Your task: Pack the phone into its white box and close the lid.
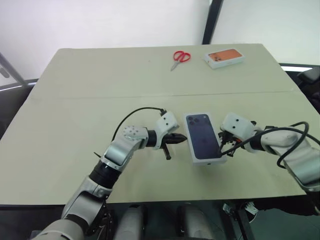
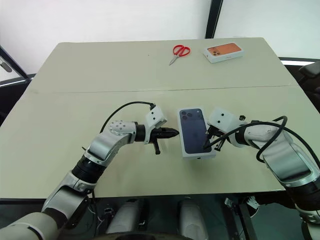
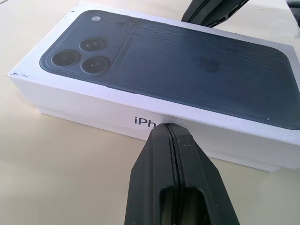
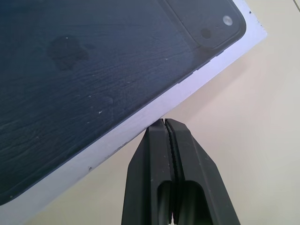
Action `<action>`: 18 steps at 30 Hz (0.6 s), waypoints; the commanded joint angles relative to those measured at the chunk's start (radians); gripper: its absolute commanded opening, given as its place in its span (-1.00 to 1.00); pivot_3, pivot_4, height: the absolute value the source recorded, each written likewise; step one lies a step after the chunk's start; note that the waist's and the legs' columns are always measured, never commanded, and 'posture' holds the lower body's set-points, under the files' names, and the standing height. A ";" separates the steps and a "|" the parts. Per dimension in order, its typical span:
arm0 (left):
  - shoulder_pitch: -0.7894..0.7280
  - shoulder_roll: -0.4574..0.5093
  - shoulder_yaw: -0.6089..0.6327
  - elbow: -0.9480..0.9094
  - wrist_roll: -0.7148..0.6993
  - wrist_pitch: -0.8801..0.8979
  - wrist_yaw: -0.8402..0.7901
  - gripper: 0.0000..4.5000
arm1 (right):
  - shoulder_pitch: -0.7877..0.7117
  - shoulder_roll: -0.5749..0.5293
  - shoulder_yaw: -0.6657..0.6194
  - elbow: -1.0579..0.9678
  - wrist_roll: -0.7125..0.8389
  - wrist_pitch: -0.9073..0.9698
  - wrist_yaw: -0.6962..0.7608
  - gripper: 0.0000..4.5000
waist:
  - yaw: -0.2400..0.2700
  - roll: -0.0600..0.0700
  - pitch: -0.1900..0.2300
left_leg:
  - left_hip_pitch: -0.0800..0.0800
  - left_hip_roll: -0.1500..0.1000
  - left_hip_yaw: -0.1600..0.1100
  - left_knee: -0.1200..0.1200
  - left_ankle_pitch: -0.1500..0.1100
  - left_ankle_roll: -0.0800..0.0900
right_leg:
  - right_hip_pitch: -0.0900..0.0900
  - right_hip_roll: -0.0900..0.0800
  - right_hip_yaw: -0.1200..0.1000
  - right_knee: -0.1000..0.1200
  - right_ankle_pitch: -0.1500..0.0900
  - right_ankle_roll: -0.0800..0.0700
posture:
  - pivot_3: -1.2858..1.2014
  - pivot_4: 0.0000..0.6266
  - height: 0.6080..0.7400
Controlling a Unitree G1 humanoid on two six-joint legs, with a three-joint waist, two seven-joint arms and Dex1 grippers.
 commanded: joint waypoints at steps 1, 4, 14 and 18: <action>-0.023 -0.018 0.006 -0.017 0.000 -0.028 0.009 -1.00 | 0.003 0.003 -0.017 -0.053 0.000 -0.013 0.006 -0.98 | 0.000 0.000 0.000 | 0.000 0.000 0.000 0.000 0.000 0.000 | 0.000 0.000 0.000 0.000 0.000 0.000 | 0.03 -0.52 1.00; -0.018 -0.011 0.007 -0.022 -0.003 -0.028 0.008 -1.00 | 0.009 -0.001 -0.021 -0.050 -0.007 -0.015 0.006 -0.98 | 0.000 0.000 0.000 | 0.000 0.000 0.000 0.000 0.000 0.000 | 0.000 0.000 0.000 0.000 0.000 0.000 | 0.03 -0.52 1.00; -0.059 -0.018 0.126 -0.012 -0.078 0.006 0.036 -1.00 | 0.054 -0.070 -0.167 -0.035 0.030 -0.109 0.086 -0.98 | 0.002 0.000 0.000 | 0.000 0.000 0.000 0.000 0.000 0.000 | 0.000 0.000 0.000 0.000 0.000 0.000 | 0.03 -0.52 1.00; -0.120 -0.057 0.144 0.061 -0.062 -0.011 0.076 -1.00 | 0.110 -0.069 -0.239 -0.086 0.096 -0.130 0.147 -0.98 | 0.006 0.000 0.000 | 0.000 0.000 0.000 0.001 0.000 0.000 | 0.001 0.000 -0.001 0.000 0.000 0.000 | 0.03 -0.52 1.00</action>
